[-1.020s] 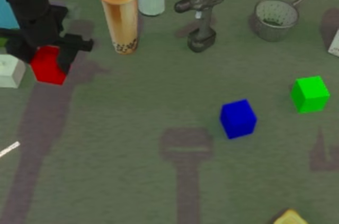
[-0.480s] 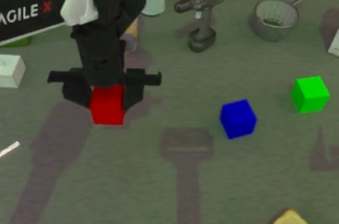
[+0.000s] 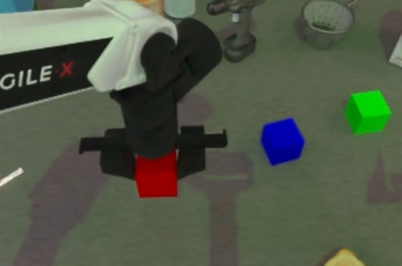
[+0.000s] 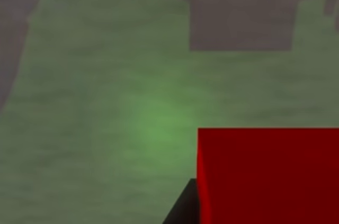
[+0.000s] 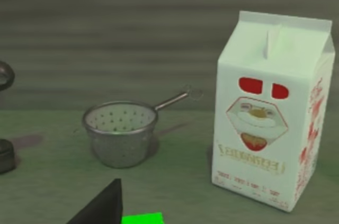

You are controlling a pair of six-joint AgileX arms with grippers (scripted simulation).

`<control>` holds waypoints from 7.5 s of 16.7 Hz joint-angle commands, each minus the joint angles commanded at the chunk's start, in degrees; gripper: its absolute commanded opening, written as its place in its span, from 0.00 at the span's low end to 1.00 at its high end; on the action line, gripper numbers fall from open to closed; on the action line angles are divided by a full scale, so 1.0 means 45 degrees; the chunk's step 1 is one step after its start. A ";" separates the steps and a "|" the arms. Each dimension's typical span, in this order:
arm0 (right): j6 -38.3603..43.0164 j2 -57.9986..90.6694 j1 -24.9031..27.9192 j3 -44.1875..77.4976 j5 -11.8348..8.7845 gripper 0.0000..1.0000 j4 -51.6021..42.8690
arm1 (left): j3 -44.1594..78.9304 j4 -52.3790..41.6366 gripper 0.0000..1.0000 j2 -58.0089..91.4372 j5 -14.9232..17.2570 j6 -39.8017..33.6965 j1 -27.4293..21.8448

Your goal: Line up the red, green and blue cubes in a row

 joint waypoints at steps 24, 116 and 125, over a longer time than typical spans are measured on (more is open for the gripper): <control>0.0000 0.0000 0.0000 0.0000 0.0000 1.00 0.0000 | -0.2138 0.3413 0.53 0.1274 0.0007 0.0053 0.0034; -0.0312 2.8857 0.1752 2.0539 0.0047 0.02 -1.1681 | -1.6695 1.3429 1.00 -2.3062 0.0214 0.9200 0.9332; -0.0302 2.8820 0.1717 2.0550 0.0057 0.00 -1.1696 | -1.6695 1.3429 1.00 -2.3062 0.0214 0.9200 0.9332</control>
